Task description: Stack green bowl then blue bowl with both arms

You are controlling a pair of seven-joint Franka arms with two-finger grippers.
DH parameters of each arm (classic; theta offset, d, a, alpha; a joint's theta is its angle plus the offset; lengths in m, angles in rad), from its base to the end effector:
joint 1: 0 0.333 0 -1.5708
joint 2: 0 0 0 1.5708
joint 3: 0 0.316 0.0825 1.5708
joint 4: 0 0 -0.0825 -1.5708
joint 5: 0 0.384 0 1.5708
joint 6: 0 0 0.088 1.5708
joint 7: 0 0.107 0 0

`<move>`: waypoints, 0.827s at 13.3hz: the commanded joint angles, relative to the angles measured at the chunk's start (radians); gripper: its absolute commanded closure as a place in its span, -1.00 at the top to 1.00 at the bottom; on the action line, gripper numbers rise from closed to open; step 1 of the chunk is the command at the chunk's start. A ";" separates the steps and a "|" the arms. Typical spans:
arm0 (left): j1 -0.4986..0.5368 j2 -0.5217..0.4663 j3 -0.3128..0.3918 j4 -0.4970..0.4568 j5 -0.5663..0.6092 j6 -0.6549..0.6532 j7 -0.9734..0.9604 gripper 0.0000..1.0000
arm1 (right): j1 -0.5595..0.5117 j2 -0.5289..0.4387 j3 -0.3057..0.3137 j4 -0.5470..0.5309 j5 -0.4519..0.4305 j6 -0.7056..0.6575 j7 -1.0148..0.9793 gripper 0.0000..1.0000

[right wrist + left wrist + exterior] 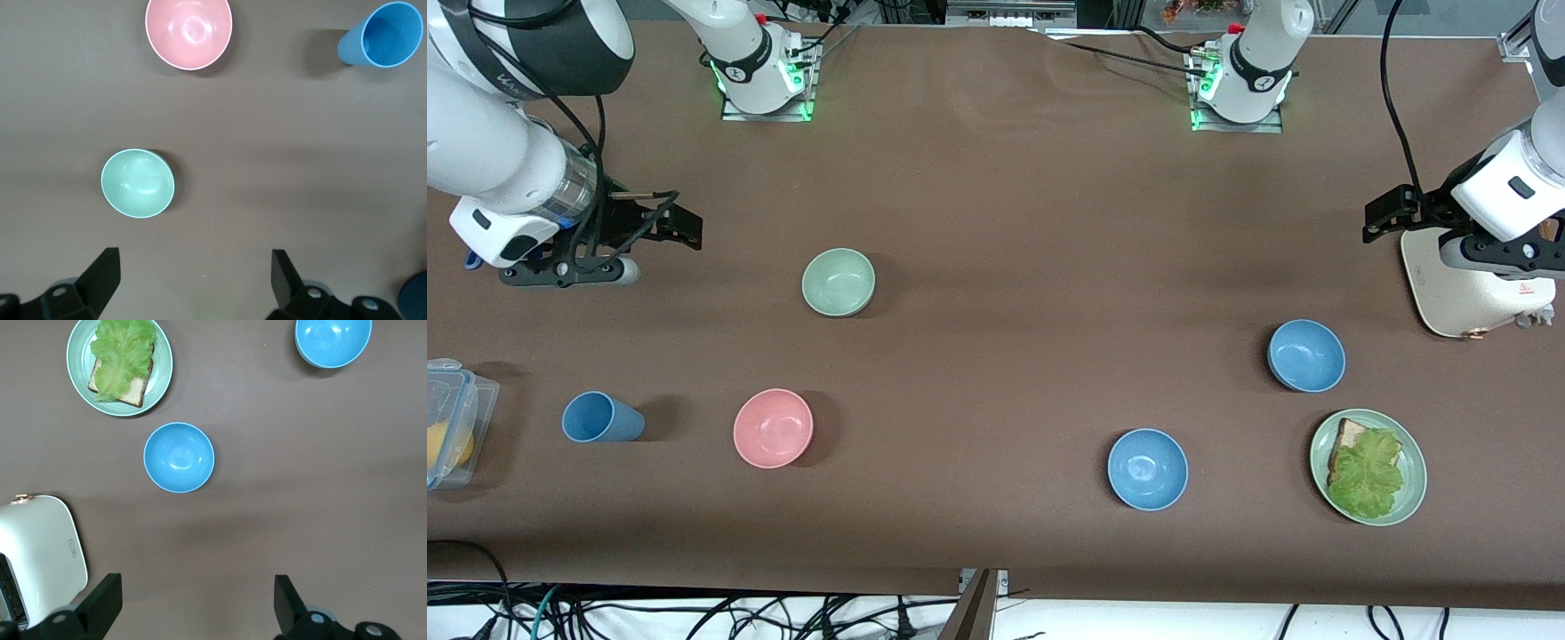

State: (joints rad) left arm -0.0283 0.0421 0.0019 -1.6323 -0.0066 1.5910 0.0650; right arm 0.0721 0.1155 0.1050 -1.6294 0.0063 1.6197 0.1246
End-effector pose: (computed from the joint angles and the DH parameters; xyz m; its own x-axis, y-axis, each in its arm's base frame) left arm 0.5648 -0.0156 0.5736 0.9924 -0.0910 -0.0827 -0.0904 -0.9958 0.0119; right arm 0.5759 0.1008 0.5353 0.9907 0.0516 -0.1256 0.0517 -0.9987 -0.0027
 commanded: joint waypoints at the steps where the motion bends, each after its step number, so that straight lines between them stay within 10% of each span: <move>1: 0.001 -0.011 -0.005 0.003 0.031 -0.016 0.006 1.00 | -0.006 -0.034 0.001 -0.038 0.015 0.005 -0.019 1.00; 11: 0.001 -0.010 -0.005 0.003 0.031 -0.016 0.004 1.00 | -0.008 -0.045 -0.016 -0.041 0.026 0.015 -0.102 1.00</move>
State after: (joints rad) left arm -0.0283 0.0421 0.0018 -1.6323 -0.0066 1.5910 0.0650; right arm 0.0693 0.1067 0.0908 -1.6379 0.0116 1.6232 0.0526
